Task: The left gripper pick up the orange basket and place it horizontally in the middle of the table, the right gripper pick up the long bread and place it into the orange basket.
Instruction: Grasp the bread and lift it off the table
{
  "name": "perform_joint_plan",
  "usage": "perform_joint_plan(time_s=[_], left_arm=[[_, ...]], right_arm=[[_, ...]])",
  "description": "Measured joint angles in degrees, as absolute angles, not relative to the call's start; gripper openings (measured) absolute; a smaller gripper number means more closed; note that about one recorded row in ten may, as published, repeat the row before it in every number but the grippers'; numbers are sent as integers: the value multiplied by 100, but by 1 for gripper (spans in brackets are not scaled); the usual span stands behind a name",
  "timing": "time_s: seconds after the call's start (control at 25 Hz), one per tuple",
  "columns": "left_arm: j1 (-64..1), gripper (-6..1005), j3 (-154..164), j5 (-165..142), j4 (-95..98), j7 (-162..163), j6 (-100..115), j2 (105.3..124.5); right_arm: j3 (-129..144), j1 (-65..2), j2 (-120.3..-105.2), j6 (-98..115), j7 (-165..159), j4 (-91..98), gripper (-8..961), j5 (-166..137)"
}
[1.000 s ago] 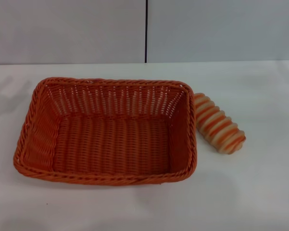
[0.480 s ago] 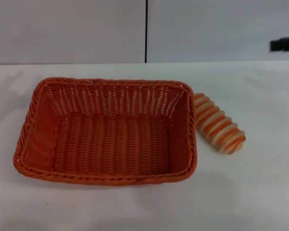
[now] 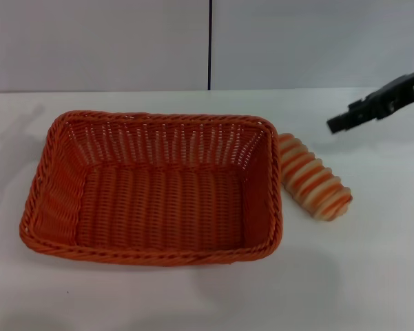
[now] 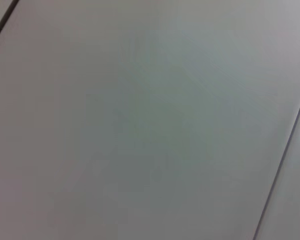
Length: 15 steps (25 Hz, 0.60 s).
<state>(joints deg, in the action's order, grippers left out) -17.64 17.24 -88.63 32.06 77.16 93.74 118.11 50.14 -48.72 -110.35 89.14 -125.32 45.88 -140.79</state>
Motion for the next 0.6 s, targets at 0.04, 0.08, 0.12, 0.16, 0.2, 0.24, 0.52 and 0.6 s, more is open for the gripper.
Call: perform_joint_plan(time_s=[0.04,0.08,0.12,0.16,0.2,0.24,0.52,0.6], left_arm=[[-1783,711,1723,-8855,3049,7586,9375,11800],[-1800,711,1729,-8867,3036,7571,9374,11800],[-1800,711,1729,-8867,3036,7571,9374,11800],[-1821,711,1732,-8879,3032,7568,9370,11804],[-1821,711,1732,-8879,3032,7568,9370,11804],[-1840,711,1736,-8884,3017,7567,9369,11808],[-1886,711,1751,-8901,2954,7567,9370,11796],[-1884,711,1753,-8902,2954,7570,9374,11796]], right_arm=[[5014,-4872,-11035,8914,-12532,4588,684,-14079],[5156,-4942,-11115,8900,-12575,4543,695,-14242],[5156,-4942,-11115,8900,-12575,4543,706,-14242],[5191,-4983,-11160,8897,-12585,4504,717,-14343],[5211,-5024,-11209,8883,-12589,4456,728,-14441],[5228,-5056,-11249,8871,-12590,4418,739,-14528],[5430,-5256,-11366,8758,-12595,3939,738,-14739],[5439,-5316,-11368,8739,-12596,3798,738,-14800]])
